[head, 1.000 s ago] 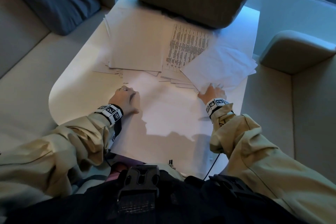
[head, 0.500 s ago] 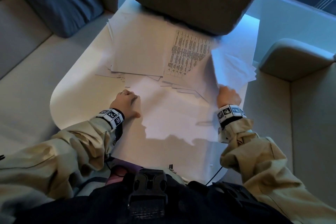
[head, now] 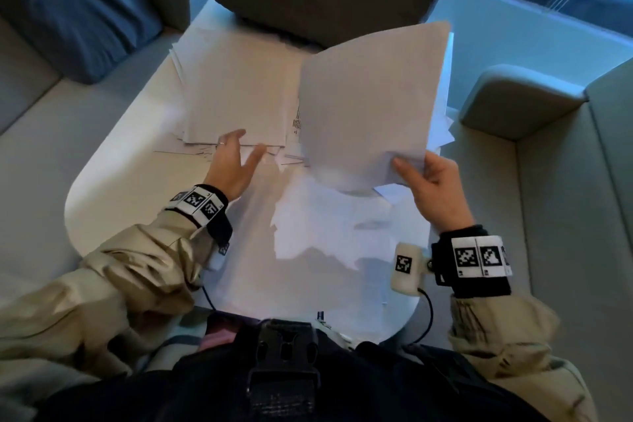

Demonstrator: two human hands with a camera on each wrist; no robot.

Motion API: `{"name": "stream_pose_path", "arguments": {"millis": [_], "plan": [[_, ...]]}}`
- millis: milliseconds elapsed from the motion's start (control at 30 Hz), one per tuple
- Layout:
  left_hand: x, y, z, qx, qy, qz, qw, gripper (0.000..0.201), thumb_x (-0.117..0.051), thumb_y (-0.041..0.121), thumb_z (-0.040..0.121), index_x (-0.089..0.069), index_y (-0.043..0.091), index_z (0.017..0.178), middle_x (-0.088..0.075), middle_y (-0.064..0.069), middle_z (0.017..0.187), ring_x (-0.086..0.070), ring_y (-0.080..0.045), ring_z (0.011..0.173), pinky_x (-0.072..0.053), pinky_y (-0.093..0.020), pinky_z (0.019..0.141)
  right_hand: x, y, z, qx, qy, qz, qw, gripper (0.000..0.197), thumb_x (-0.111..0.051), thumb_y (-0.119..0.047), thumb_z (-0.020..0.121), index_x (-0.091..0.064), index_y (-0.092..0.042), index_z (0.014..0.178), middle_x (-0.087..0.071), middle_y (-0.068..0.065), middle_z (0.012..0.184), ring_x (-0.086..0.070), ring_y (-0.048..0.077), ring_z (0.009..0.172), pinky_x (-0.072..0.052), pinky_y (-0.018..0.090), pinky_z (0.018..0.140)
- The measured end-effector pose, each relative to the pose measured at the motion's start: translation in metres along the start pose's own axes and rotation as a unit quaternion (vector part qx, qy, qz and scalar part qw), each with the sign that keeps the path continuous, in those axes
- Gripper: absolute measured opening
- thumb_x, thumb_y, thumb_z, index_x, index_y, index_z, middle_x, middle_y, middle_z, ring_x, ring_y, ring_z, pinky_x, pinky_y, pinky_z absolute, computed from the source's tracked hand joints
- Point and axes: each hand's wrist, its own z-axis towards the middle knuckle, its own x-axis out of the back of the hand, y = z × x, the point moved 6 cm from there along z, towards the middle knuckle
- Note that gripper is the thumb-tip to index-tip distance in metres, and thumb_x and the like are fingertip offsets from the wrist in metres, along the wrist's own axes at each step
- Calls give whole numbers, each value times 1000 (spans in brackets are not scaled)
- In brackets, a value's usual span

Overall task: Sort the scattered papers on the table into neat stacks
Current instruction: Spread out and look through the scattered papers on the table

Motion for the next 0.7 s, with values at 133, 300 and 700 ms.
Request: {"name": "stream_pose_path", "arguments": {"millis": [133,300,700], "plan": [[-11,-15,7,127,-65,-102,984,77,-31,64,90,-31,7,142,-45,-16,140,-49,-33,123,-36,-44,107,3,23,-21,-111,2,136,985,17,-60,-10,86,-66,-13,101,-74,-3,86,-68,14,79,-57,30,74],[-38,-33,-18,182,-211,-15,960,89,-55,58,83,-17,9,147,-48,-9,138,-48,-29,122,-38,-40,105,9,68,-41,-191,25,93,977,16,-57,-6,91,-64,-14,102,-73,-3,86,-68,14,77,-57,32,74],[-21,-39,-31,49,-238,113,963,25,-79,28,73,-69,11,89,-67,-1,78,-57,-19,73,-38,-22,58,22,135,-74,-319,-146,-269,897,8,-64,-19,88,-61,-12,86,-69,5,80,-66,17,69,-45,18,56]]}}
